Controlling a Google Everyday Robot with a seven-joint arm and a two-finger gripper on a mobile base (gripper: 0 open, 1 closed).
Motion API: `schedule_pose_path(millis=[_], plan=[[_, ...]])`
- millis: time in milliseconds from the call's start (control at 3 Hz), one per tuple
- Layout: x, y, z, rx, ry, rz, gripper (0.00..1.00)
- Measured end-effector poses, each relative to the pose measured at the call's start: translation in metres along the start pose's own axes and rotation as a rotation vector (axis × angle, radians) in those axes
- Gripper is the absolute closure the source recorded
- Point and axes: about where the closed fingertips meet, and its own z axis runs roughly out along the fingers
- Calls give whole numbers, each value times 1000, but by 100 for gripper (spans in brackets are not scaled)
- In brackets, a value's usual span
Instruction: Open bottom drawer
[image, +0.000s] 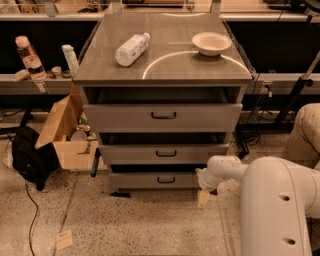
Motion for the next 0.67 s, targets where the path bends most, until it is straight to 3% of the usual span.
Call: schedule_pose_path(millis=[333, 667], plan=[[2, 0, 11, 3, 0, 4, 0], [-4, -2, 18, 55, 8, -8, 0]])
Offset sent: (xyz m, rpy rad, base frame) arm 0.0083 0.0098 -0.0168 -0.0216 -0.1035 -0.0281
